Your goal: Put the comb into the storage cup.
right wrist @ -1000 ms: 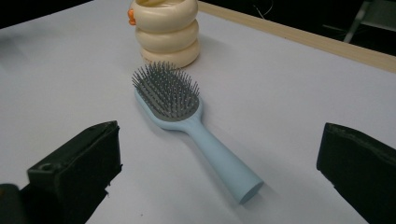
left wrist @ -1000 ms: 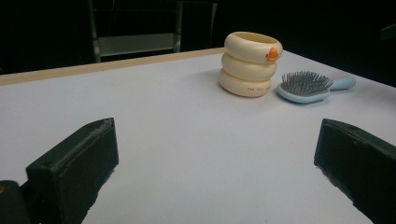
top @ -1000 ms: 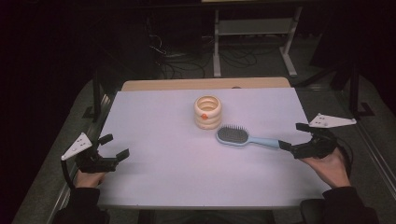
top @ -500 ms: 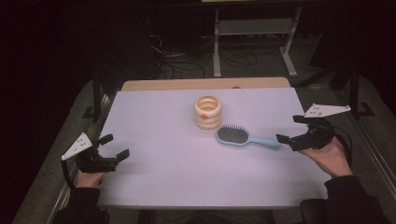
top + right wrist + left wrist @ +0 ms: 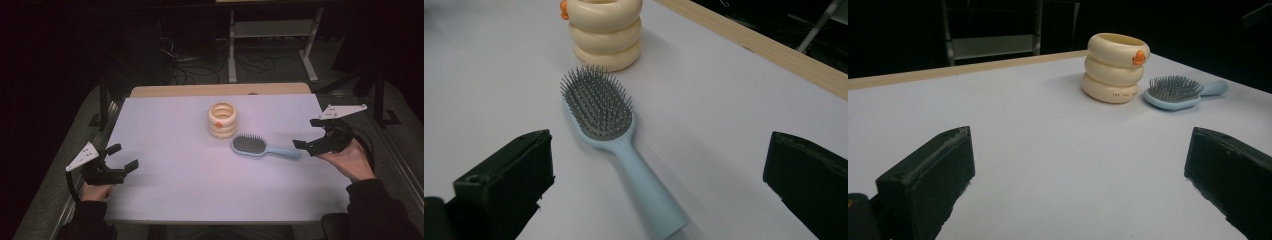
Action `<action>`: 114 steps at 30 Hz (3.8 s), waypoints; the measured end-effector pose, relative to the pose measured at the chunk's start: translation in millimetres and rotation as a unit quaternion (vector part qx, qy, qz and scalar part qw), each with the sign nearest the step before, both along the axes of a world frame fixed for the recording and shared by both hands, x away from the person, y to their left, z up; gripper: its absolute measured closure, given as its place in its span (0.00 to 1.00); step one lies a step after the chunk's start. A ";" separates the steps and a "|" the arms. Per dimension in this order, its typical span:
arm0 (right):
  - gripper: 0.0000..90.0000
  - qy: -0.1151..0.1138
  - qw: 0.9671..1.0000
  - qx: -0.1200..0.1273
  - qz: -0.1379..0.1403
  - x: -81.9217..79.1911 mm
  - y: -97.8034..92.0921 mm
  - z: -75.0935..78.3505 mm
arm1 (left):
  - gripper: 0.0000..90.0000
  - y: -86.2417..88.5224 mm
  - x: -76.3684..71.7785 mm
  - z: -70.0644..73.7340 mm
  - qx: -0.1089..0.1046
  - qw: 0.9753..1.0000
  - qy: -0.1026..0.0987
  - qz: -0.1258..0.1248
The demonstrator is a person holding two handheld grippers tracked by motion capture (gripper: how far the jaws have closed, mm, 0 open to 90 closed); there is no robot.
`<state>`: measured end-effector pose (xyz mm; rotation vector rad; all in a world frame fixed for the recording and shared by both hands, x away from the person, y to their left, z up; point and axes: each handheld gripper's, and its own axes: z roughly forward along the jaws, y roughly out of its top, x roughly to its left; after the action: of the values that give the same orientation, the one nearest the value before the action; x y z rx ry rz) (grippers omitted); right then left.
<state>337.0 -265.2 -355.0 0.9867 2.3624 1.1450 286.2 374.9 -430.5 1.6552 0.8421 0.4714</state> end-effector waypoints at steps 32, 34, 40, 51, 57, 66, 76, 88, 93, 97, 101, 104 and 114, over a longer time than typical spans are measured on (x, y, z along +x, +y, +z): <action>0.00 0.039 0.995 -0.073 0.058 35.5 31.7 6.9 | 0.00 -0.3 1.0 -0.5 -0.002 1.000 0.001 -0.005; 0.00 0.043 0.995 -0.074 0.060 38.0 32.2 5.1 | 0.00 -0.3 1.1 -0.6 -0.002 1.000 0.001 -0.005; 0.00 0.056 0.993 -0.082 0.064 46.3 32.9 -2.7 | 0.00 -0.5 1.6 -0.7 -0.002 1.000 0.001 -0.005; 0.00 0.076 0.990 -0.095 0.067 61.3 34.2 -17.6 | 0.00 -0.7 1.7 -0.8 -0.002 1.000 0.002 -0.006; 0.00 0.087 0.987 -0.109 0.074 65.2 38.6 -24.8 | 0.00 -0.8 1.9 -0.9 -0.002 1.000 0.002 -0.007; 0.00 0.101 0.981 -0.136 0.096 68.6 50.9 -36.8 | 0.00 -0.4 1.7 -0.6 -0.002 1.000 0.002 -0.007; 0.00 0.119 0.971 -0.170 0.119 71.6 66.4 -52.4 | 0.00 -0.4 2.0 -0.7 -0.003 1.000 0.002 -0.009; 0.06 0.131 0.961 -0.196 0.142 73.2 72.5 -63.2 | 0.00 -1.1 1.9 -1.1 0.000 1.000 0.005 -0.010; 0.12 0.134 0.958 -0.205 0.153 74.7 74.2 -67.3 | 0.00 -1.1 2.0 -1.4 0.000 1.000 0.006 -0.010; 0.16 0.135 0.955 -0.210 0.159 75.1 77.5 -69.8 | 0.00 -1.0 2.0 -1.3 0.000 1.000 0.005 -0.010; 0.20 0.141 0.952 -0.214 0.170 74.7 80.2 -71.9 | 0.00 -1.1 2.1 -1.4 0.000 1.000 0.005 -0.010; 0.26 0.145 0.950 -0.215 0.175 74.6 80.9 -73.2 | 0.00 -1.0 2.1 -1.4 0.000 1.000 0.006 -0.010; 0.45 0.136 0.948 -0.219 0.189 77.1 86.8 -76.6 | 0.00 -0.9 2.1 -1.3 0.000 1.000 0.005 -0.011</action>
<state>414.1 -178.5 -431.6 0.5787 2.9418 0.5626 288.3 374.0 -431.8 1.6656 0.8306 0.4488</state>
